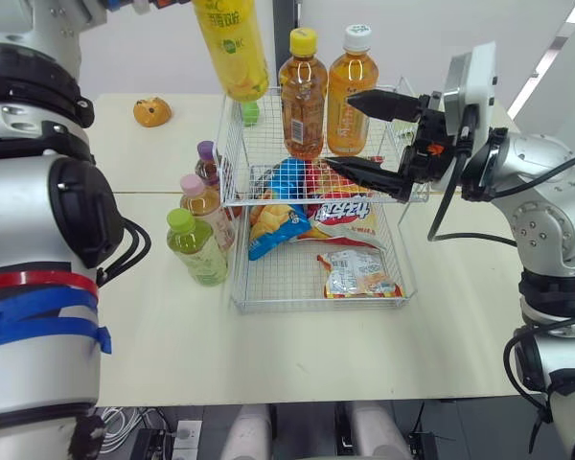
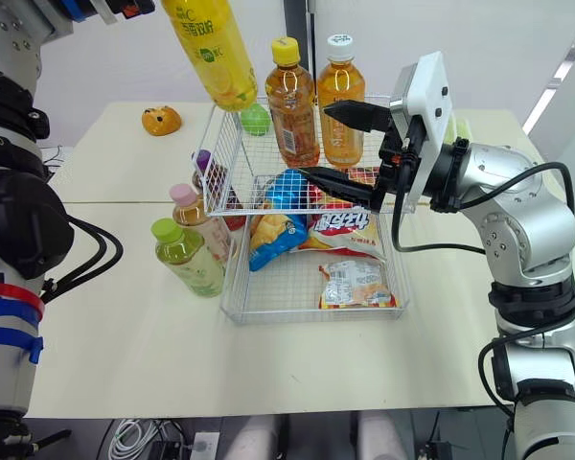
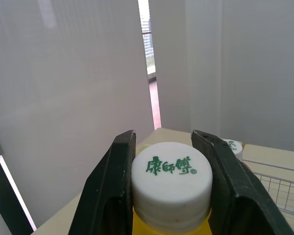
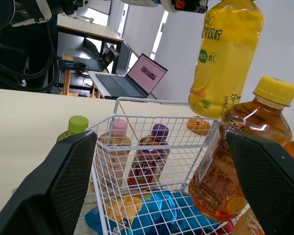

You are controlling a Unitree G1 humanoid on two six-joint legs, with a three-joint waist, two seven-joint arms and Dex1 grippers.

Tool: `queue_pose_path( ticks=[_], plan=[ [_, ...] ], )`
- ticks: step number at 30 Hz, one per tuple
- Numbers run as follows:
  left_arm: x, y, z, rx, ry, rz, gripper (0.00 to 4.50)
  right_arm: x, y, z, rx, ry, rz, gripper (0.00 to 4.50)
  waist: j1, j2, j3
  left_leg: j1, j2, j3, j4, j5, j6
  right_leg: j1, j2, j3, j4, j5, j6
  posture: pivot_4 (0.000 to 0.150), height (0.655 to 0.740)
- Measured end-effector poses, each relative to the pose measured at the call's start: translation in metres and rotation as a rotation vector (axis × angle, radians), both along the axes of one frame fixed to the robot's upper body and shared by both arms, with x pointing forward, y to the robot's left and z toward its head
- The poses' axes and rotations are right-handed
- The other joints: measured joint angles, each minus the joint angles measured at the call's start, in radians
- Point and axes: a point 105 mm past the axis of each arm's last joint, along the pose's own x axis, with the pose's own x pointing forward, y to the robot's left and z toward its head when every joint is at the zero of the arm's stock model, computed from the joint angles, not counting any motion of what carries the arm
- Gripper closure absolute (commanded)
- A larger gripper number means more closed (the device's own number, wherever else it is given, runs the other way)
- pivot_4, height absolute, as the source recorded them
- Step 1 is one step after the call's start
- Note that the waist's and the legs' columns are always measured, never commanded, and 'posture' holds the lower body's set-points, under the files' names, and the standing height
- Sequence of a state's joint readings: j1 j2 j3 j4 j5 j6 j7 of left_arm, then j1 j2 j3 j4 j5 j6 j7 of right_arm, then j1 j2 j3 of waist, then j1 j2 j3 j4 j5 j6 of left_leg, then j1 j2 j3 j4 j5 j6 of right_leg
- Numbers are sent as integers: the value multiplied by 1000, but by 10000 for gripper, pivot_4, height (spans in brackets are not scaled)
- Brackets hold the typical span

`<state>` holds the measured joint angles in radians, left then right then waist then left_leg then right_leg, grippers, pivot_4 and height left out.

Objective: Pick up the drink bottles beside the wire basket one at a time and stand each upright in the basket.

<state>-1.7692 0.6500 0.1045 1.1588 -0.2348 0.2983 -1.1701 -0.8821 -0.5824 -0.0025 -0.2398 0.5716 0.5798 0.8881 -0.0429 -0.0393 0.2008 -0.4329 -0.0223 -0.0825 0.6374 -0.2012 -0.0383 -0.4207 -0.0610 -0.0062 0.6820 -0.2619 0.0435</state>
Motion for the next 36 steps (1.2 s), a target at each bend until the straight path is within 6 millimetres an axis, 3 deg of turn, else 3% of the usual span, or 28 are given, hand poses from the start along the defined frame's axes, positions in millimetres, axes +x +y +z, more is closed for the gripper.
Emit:
queue_pose_path(
  ticks=[3,9,15,21,36],
  plan=[
    [4,1,-8,3,16,3,31062,-1,0,0,-3,-3,-4,0,0,0,0,0,0,0,0,0,0,0,0,0,0,0,0,1500,7400],
    [21,-8,-43,10,95,3,31062,-3,0,1,-9,-12,-3,0,1,0,0,-1,0,0,3,0,0,0,0,0,1,0,0,1500,7400],
    [24,-11,-47,25,69,10,31062,-2,-1,1,-9,-8,-12,0,0,0,0,-1,0,0,3,0,0,0,0,0,1,0,0,1500,7400],
    [30,-13,-69,54,100,7,31062,-1,-1,0,-8,-3,-18,0,2,0,0,-1,0,0,4,0,0,0,0,0,2,0,0,1500,7400],
    [30,-20,-71,65,81,-15,31062,-1,-1,0,-9,-2,-19,0,2,0,0,-1,0,0,5,0,0,1,0,0,2,0,0,1500,7400]
  ],
)
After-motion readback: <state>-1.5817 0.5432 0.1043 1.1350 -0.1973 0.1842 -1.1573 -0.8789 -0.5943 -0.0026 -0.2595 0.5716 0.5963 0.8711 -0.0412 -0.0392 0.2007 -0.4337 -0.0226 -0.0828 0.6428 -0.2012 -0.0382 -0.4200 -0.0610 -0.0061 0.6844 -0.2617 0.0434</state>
